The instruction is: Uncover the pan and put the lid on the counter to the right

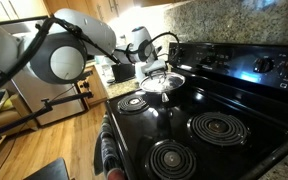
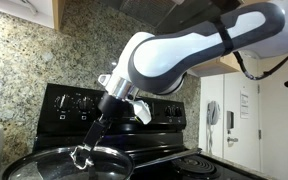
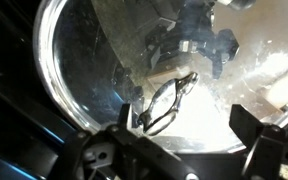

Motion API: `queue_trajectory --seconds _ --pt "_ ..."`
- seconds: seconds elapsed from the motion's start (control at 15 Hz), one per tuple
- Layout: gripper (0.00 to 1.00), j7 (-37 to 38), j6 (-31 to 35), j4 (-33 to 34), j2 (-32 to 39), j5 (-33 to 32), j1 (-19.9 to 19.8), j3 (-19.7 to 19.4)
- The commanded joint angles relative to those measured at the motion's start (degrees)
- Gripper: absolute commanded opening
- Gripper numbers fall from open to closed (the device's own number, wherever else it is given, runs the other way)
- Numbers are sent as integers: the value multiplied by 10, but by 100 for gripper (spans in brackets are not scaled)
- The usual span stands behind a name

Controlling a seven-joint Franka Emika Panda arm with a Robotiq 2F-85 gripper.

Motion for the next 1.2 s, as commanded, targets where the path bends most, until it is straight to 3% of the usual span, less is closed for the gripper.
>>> queue_trajectory --seconds 0.0,0.33,0.4,0.87,1.13 --pt "100 45 39 36 31 8 7 -4" --pt "100 47 69 44 49 24 -3 20" --pt "100 49 61 22 35 13 0 8" --pt "100 49 61 28 40 15 -2 15" --pt "100 87 97 38 55 17 4 3"
